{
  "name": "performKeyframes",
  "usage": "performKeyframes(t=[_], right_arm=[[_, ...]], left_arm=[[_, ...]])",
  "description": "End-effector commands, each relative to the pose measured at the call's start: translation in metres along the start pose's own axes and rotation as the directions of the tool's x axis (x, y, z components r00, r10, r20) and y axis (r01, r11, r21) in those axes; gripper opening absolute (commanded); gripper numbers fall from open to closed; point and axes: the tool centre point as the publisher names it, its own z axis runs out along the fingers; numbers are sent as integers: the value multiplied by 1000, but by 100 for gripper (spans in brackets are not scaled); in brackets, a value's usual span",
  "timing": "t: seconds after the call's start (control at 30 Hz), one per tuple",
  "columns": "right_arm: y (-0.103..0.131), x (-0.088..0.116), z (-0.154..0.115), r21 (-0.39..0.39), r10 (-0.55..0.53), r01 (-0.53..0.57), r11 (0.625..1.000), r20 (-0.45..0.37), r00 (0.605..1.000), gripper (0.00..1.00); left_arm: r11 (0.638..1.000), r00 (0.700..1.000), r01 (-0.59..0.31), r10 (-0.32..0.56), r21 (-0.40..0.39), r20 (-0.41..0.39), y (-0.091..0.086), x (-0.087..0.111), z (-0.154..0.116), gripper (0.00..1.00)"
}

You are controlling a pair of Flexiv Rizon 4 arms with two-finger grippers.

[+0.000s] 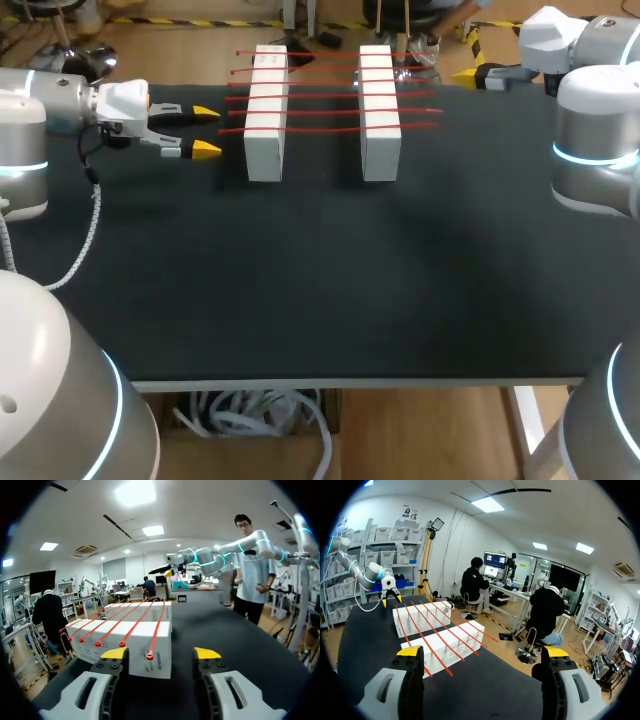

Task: Grab the tape and strap the tape.

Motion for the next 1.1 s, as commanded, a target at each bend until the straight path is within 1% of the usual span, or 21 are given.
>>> performKeyframes(t=[0.03,0.07,0.3,0.33,0.4,0.47,0.53,0.6,0.77,0.83,0.97,1.1], right_arm=[[0,-1,0,3,0,0,1000,-2,1000,100],[0,-1,0,3,0,0,1000,-2,1000,100],[0,-1,0,3,0,0,1000,-2,1000,100],[0,-1,0,3,0,0,1000,-2,1000,100],[0,-1,0,3,0,0,1000,-2,1000,100],[0,-1,0,3,0,0,1000,-2,1000,100],[0,-1,0,3,0,0,1000,-2,1000,100],[0,-1,0,3,0,0,1000,-2,1000,100],[0,-1,0,3,0,0,1000,-2,1000,100],[0,-1,0,3,0,0,1000,-2,1000,100],[0,-1,0,3,0,0,1000,-2,1000,100],[0,-1,0,3,0,0,1000,-2,1000,100]], left_arm=[[1000,1000,2,-2,14,-22,7,-9,4,49],[1000,1000,3,-3,15,-23,7,-9,5,47],[1000,999,11,-11,26,-31,10,-9,9,44],[1000,999,12,-11,27,-32,10,-9,9,41],[999,999,14,-13,28,-32,10,-9,10,42],[999,999,14,-13,31,-33,11,-9,10,40],[999,999,15,-13,33,-33,11,-9,11,40],[999,999,14,-13,35,-33,11,-10,11,36],[999,999,14,-13,39,-34,11,-11,12,37],[999,999,15,-14,39,-35,11,-11,12,33],[999,999,18,-16,38,-36,12,-11,13,32],[999,999,18,-17,38,-38,12,-11,13,25]])
